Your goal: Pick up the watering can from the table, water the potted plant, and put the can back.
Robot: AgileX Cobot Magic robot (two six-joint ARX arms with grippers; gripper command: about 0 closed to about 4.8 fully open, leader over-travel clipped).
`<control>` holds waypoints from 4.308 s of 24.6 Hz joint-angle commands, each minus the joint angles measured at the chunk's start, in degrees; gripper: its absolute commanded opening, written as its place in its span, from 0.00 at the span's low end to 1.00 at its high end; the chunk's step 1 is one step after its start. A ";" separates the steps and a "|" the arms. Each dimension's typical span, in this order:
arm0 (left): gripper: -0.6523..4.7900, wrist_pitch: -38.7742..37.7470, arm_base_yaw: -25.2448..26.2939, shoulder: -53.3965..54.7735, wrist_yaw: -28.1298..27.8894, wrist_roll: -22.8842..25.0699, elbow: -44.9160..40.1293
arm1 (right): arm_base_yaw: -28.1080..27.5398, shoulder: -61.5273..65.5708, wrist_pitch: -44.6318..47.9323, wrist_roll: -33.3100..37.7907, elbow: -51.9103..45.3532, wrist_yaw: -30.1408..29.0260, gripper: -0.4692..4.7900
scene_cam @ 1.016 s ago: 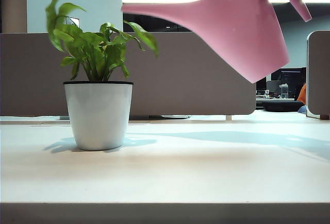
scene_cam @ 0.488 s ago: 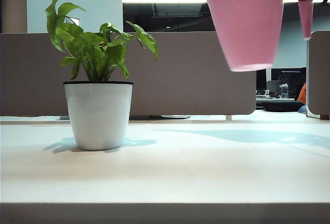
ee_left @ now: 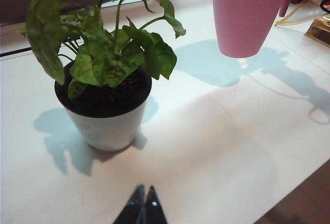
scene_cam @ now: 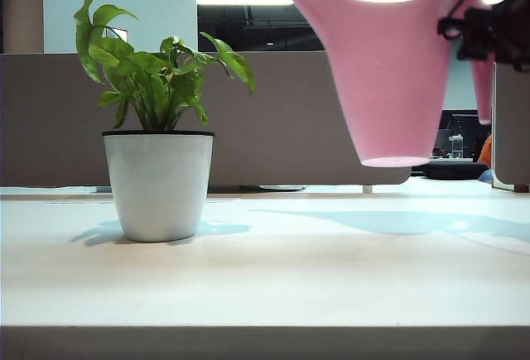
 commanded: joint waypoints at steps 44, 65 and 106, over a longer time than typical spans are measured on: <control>0.11 0.37 -0.04 -0.07 -1.46 2.75 0.39 | -3.13 4.04 -8.02 -11.10 0.28 -9.44 0.63; 0.11 5.44 -0.02 -6.84 -5.18 1.84 -1.79 | -0.09 -36.46 -48.87 -4.11 0.22 -10.10 0.15; 0.11 25.53 -0.07 -27.06 -20.24 -10.36 -38.60 | 3.39 -77.79 -38.12 -7.65 -46.49 -1.97 0.09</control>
